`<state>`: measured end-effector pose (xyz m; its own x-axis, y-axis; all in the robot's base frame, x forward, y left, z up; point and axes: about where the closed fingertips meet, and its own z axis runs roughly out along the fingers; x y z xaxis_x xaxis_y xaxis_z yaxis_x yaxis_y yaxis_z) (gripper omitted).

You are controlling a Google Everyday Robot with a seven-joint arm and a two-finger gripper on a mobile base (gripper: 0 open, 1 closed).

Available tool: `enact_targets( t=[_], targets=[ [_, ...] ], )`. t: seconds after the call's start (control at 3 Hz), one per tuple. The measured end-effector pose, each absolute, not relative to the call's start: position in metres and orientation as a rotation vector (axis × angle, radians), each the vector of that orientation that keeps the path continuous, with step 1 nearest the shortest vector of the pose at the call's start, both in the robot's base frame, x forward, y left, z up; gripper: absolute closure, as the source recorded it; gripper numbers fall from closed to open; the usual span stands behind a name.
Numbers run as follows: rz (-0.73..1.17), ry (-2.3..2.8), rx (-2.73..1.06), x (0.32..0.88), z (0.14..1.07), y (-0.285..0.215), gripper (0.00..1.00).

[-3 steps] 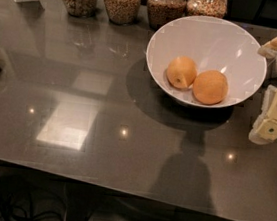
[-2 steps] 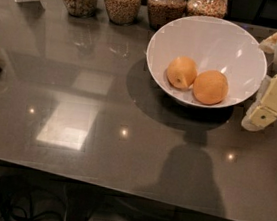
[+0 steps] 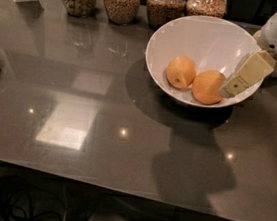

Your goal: Pick orange from white bowl

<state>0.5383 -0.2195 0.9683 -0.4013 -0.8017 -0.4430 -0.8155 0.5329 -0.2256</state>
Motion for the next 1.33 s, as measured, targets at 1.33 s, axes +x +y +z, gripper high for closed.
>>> enact_targets(
  t=[1.33],
  targets=[
    [0.248, 2.449, -1.134, 0.594, 0.886, -0.204, 0.03]
  ],
)
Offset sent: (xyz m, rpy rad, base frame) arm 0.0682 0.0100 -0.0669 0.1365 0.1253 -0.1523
